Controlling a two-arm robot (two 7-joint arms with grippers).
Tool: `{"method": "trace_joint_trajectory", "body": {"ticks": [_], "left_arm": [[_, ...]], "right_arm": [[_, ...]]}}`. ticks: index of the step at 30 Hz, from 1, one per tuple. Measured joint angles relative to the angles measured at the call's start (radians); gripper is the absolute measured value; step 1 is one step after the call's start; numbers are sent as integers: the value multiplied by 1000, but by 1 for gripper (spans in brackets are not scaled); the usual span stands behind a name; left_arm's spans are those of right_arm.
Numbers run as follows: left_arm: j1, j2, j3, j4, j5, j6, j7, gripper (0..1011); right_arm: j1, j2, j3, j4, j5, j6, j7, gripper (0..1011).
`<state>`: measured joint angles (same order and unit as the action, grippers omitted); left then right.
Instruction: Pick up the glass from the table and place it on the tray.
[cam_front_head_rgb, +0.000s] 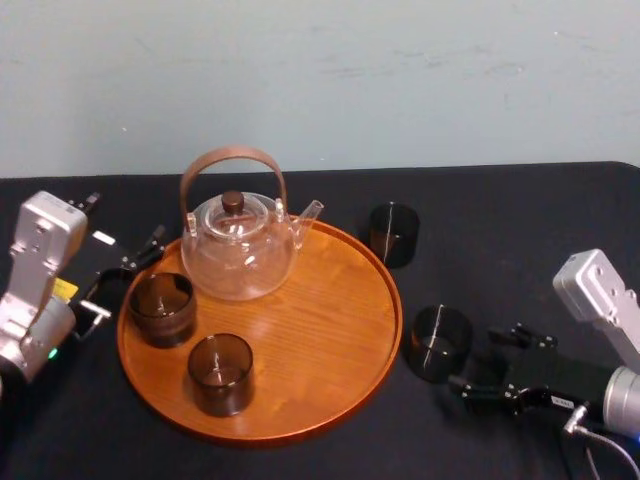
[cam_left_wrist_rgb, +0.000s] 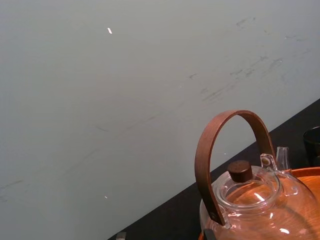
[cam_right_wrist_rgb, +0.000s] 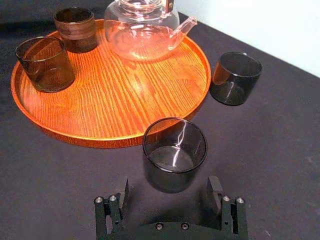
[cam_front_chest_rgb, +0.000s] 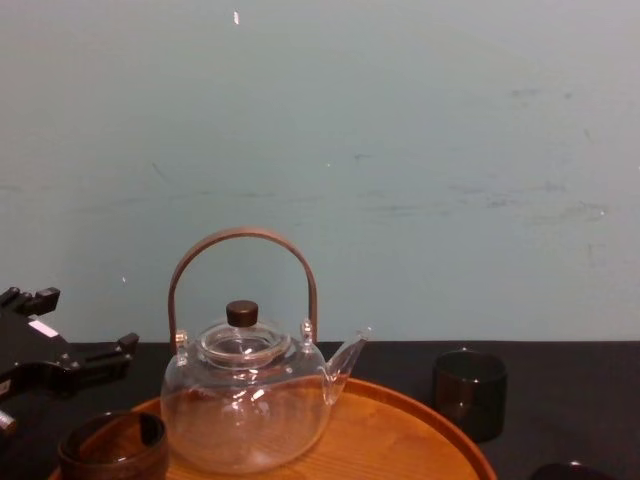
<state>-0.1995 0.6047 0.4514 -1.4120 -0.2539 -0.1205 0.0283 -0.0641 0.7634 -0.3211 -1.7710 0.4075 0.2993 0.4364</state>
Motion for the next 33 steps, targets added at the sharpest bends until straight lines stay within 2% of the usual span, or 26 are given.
{"method": "trace_joint_trajectory", "body": {"ticks": [13, 33], "left_arm": [[0, 0, 0, 0, 0, 0, 0, 1001], [0, 0, 0, 0, 0, 0, 0, 1001]], "right_arm": [[68, -45, -30, 34, -10, 92, 4, 1002], [150, -91, -70, 99, -24, 119, 16, 1002]]}}
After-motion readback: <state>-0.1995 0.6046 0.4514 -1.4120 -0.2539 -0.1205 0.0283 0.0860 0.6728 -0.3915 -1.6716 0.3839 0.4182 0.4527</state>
